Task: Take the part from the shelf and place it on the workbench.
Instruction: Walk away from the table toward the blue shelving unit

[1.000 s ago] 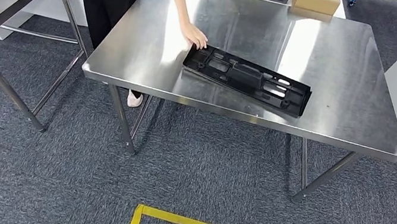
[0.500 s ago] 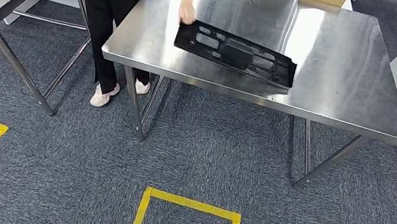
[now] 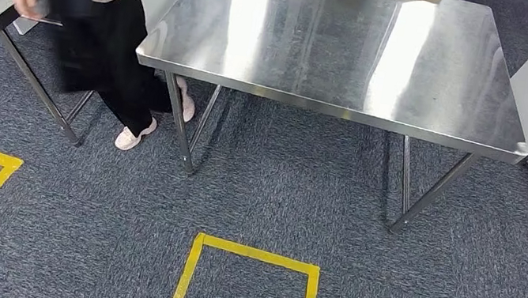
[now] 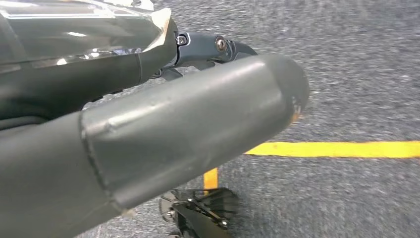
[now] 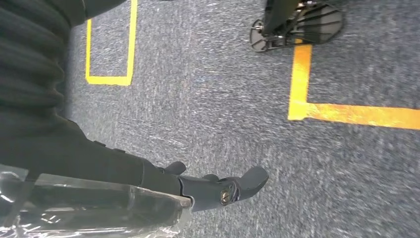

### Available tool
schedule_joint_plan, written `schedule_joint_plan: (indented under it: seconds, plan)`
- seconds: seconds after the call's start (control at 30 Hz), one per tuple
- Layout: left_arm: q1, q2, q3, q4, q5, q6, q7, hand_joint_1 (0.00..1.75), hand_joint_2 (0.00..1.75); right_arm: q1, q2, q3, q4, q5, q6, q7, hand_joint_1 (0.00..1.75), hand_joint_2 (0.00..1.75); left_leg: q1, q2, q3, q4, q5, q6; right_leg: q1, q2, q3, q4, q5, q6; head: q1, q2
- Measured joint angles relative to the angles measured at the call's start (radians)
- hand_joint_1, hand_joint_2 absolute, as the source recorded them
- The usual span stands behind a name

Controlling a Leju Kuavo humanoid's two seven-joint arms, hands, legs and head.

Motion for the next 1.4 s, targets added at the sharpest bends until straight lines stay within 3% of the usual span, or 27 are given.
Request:
schedule_joint_plan:
  seconds: [0.07, 0.13, 0.2, 0.27, 0.37, 0.4, 0.43, 0.47, 0.5, 0.57, 0.63, 0.67, 0.73, 0.77, 0.8, 0.87, 0.9, 0.93, 1.0, 1.03, 1.07, 1.13, 1.17, 1.2, 1.27, 1.33, 1.4]
  plan:
    - [-0.001, 0.001, 0.0, 0.0, 0.0, 0.001, 0.0, 0.0, 0.0, -0.001, 0.003, 0.003, 0.0, 0.0, 0.0, 0.0, 0.0, 1.75, -0.003, -0.001, 0.087, -0.127, 0.025, 0.012, 0.002, 0.0, -0.02, 0.018, 0.002, 0.003, 0.001, 0.0]
    - [-0.001, 0.002, 0.0, 0.0, 0.0, 0.003, 0.0, 0.0, 0.0, -0.002, 0.006, 0.005, 0.001, 0.0, 0.0, 0.0, 0.0, 1.75, -0.009, -0.002, 0.126, -0.198, 0.022, 0.023, 0.002, -0.001, -0.033, 0.026, 0.01, 0.015, 0.001, 0.0]
    - [-0.001, 0.002, 0.0, 0.0, 0.0, 0.005, 0.0, 0.0, 0.0, -0.002, 0.009, 0.007, 0.002, 0.0, 0.0, 0.0, 0.0, 1.75, -0.014, -0.001, 0.125, -0.213, 0.032, 0.034, 0.001, 0.0, -0.041, 0.026, 0.02, 0.032, 0.001, 0.0]
    - [-0.003, 0.001, 0.0, 0.0, -0.001, 0.006, 0.0, 0.0, 0.0, 0.0, 0.01, 0.008, 0.002, 0.0, 0.001, 0.0, 0.0, 1.75, -0.01, 0.002, 0.121, -0.238, 0.045, 0.048, 0.003, 0.004, -0.058, 0.048, -0.001, 0.038, 0.001, 0.0]
    - [-0.006, -0.002, 0.0, 0.0, -0.002, 0.007, 0.001, 0.0, 0.0, -0.001, 0.009, 0.008, 0.002, -0.001, 0.009, 0.0, 0.0, 1.75, -0.005, 0.005, 0.094, -0.255, 0.071, 0.059, -0.002, 0.01, -0.115, 0.198, -0.11, 0.026, 0.009, 0.0]
    - [-0.006, -0.003, 0.0, 0.0, -0.002, 0.007, 0.001, 0.0, 0.0, -0.001, 0.008, 0.008, 0.002, -0.001, 0.012, 0.0, 0.0, 1.75, -0.005, 0.006, 0.081, -0.254, 0.081, 0.057, -0.005, 0.011, -0.128, 0.258, -0.137, 0.028, 0.011, 0.0]
    - [-0.006, -0.004, 0.0, 0.0, -0.003, 0.007, 0.002, 0.0, 0.0, -0.001, 0.007, 0.009, 0.002, 0.0, 0.014, 0.0, 0.0, 1.75, -0.005, 0.008, 0.067, -0.254, 0.092, 0.055, -0.008, 0.011, -0.13, 0.297, -0.143, 0.037, 0.012, 0.0]
    - [-0.005, -0.005, 0.0, 0.0, -0.004, 0.007, 0.002, 0.0, 0.0, -0.001, 0.006, 0.009, 0.002, 0.0, 0.016, 0.0, 0.0, 1.75, -0.004, 0.009, 0.053, -0.253, 0.104, 0.051, -0.012, 0.011, -0.119, 0.307, -0.129, 0.05, 0.012, 0.0]
    - [-0.006, -0.007, 0.0, 0.0, -0.004, 0.007, 0.003, 0.0, 0.0, -0.001, 0.004, 0.009, 0.002, 0.001, 0.017, 0.0, 0.0, 1.75, -0.002, 0.01, 0.037, -0.251, 0.116, 0.047, -0.017, 0.011, -0.09, 0.282, -0.101, 0.066, 0.012, 0.0]
    - [-0.005, -0.01, 0.0, 0.0, -0.005, 0.007, 0.004, 0.0, 0.0, -0.002, 0.002, 0.012, 0.002, 0.004, 0.018, -0.001, 0.0, 1.75, 0.0, 0.01, 0.008, -0.244, 0.138, 0.033, -0.026, 0.012, 0.005, 0.149, -0.061, 0.087, 0.013, 0.0]
    - [-0.004, -0.012, 0.0, -0.001, -0.004, 0.007, 0.005, 0.0, 0.0, -0.004, 0.002, 0.016, 0.003, 0.008, 0.02, -0.003, 0.0, 1.75, -0.002, 0.009, -0.009, -0.236, 0.16, 0.019, -0.022, 0.017, 0.079, 0.021, -0.072, 0.077, 0.011, 0.0]
    - [-0.003, -0.012, 0.0, -0.001, -0.003, 0.007, 0.005, 0.0, 0.0, -0.004, 0.003, 0.017, 0.003, 0.01, 0.022, -0.003, 0.0, 1.75, -0.002, 0.009, -0.012, -0.235, 0.17, 0.014, -0.016, 0.02, 0.091, -0.008, -0.082, 0.069, 0.01, 0.0]
    - [0.0, -0.012, 0.001, 0.0, -0.001, 0.007, 0.004, 0.0, 0.0, -0.002, 0.003, 0.018, 0.003, 0.013, 0.023, -0.004, 0.0, 1.75, 0.001, 0.006, -0.017, -0.235, 0.184, 0.006, -0.018, 0.02, 0.076, -0.005, -0.074, 0.051, 0.006, 0.0]
    - [0.003, -0.013, 0.002, 0.0, -0.001, 0.006, 0.004, 0.0, 0.0, -0.003, 0.003, 0.019, 0.003, 0.013, 0.024, -0.004, 0.0, 1.75, 0.004, 0.005, -0.023, -0.225, 0.167, 0.002, -0.019, 0.018, 0.066, -0.001, -0.065, 0.041, 0.004, 0.0]
    - [0.006, -0.013, 0.002, 0.0, 0.0, 0.006, 0.004, 0.0, 0.0, -0.002, 0.003, 0.02, 0.003, 0.013, 0.025, -0.004, 0.0, 1.75, 0.006, 0.004, -0.031, -0.201, 0.128, -0.002, -0.022, 0.015, 0.054, 0.001, -0.054, 0.028, 0.002, 0.0]
    - [0.009, -0.013, 0.003, 0.001, 0.0, 0.006, 0.004, 0.0, 0.0, -0.003, 0.002, 0.023, 0.003, 0.014, 0.027, -0.004, 0.0, 1.75, 0.008, 0.004, -0.049, -0.097, 0.004, -0.007, -0.017, 0.011, 0.023, 0.002, -0.026, 0.009, 0.0, 0.0]
    - [0.008, -0.013, 0.003, 0.001, 0.0, 0.006, 0.004, 0.0, 0.0, -0.002, 0.002, 0.024, 0.003, 0.014, 0.028, -0.004, 0.0, 1.75, 0.008, 0.004, -0.054, -0.029, -0.043, -0.008, -0.012, 0.009, 0.007, 0.004, -0.013, 0.004, 0.0, 0.0]
    - [0.008, -0.013, 0.003, 0.001, 0.001, 0.006, 0.004, 0.0, 0.0, -0.002, 0.002, 0.025, 0.003, 0.014, 0.03, -0.004, 0.0, 1.75, 0.008, 0.003, -0.054, 0.03, -0.062, -0.007, -0.008, 0.007, -0.01, 0.006, 0.0, 0.003, 0.0, 0.0]
    - [0.008, -0.013, 0.003, 0.001, 0.001, 0.006, 0.004, 0.0, 0.0, -0.002, 0.001, 0.028, 0.003, 0.015, 0.031, -0.004, 0.0, 1.75, 0.008, 0.003, -0.024, 0.074, -0.026, -0.002, -0.002, 0.005, -0.045, 0.014, 0.025, 0.003, 0.0, 0.0]
    - [0.008, -0.014, 0.003, 0.001, 0.002, 0.006, 0.004, 0.0, 0.0, -0.002, 0.001, 0.029, 0.003, 0.015, 0.032, -0.004, 0.0, 1.75, 0.008, 0.003, 0.016, 0.046, 0.001, 0.003, 0.0, 0.005, -0.063, 0.018, 0.037, 0.005, 0.0, 0.0]
    - [0.007, -0.014, 0.003, 0.0, 0.002, 0.006, 0.004, 0.0, 0.0, -0.002, 0.0, 0.031, 0.003, 0.015, 0.032, -0.004, 0.0, 1.75, 0.007, 0.001, 0.074, -0.016, 0.01, 0.009, 0.001, 0.006, -0.078, 0.022, 0.047, 0.008, -0.001, 0.0]
    - [0.003, -0.014, 0.003, 0.0, 0.002, 0.006, 0.004, 0.0, 0.0, -0.002, 0.0, 0.033, 0.003, 0.016, 0.033, -0.004, 0.0, 1.75, 0.002, -0.002, 0.191, -0.17, -0.015, 0.02, 0.005, 0.005, -0.093, 0.026, 0.066, 0.019, 0.001, 0.0]
    - [0.001, -0.014, 0.003, 0.0, 0.002, 0.006, 0.004, 0.0, 0.0, -0.003, 0.0, 0.034, 0.003, 0.017, 0.033, -0.004, 0.0, 1.75, -0.002, -0.004, 0.225, -0.223, -0.032, 0.023, 0.005, 0.005, -0.098, 0.026, 0.076, 0.026, 0.001, 0.0]
    - [0.0, -0.014, 0.003, 0.0, 0.003, 0.006, 0.004, 0.0, 0.0, -0.004, -0.001, 0.034, 0.003, 0.017, 0.033, -0.004, 0.0, 1.75, -0.007, -0.003, 0.235, -0.251, -0.037, 0.026, 0.004, 0.004, -0.103, 0.026, 0.087, 0.033, 0.001, 0.0]
    - [0.0, -0.016, 0.003, 0.0, 0.003, 0.006, 0.003, 0.0, 0.0, -0.005, -0.002, 0.034, 0.003, 0.018, 0.034, -0.004, 0.0, 1.75, -0.007, 0.002, 0.218, -0.264, -0.024, 0.037, 0.003, 0.006, -0.119, 0.032, 0.094, 0.043, 0.001, 0.0]
    - [0.001, -0.017, 0.004, 0.0, 0.004, 0.006, 0.003, 0.0, 0.0, -0.001, -0.004, 0.034, 0.003, 0.018, 0.035, -0.003, 0.0, 1.75, -0.006, 0.007, 0.185, -0.269, 0.002, 0.053, 0.003, 0.01, -0.145, 0.091, 0.027, 0.034, 0.005, 0.0]
    - [0.001, -0.016, 0.004, 0.0, 0.004, 0.006, 0.003, 0.0, 0.0, 0.002, -0.004, 0.035, 0.003, 0.018, 0.036, -0.003, 0.0, 1.75, -0.011, 0.009, 0.148, -0.269, 0.03, 0.06, 0.002, 0.012, -0.166, 0.203, -0.075, 0.018, 0.008, 0.0]
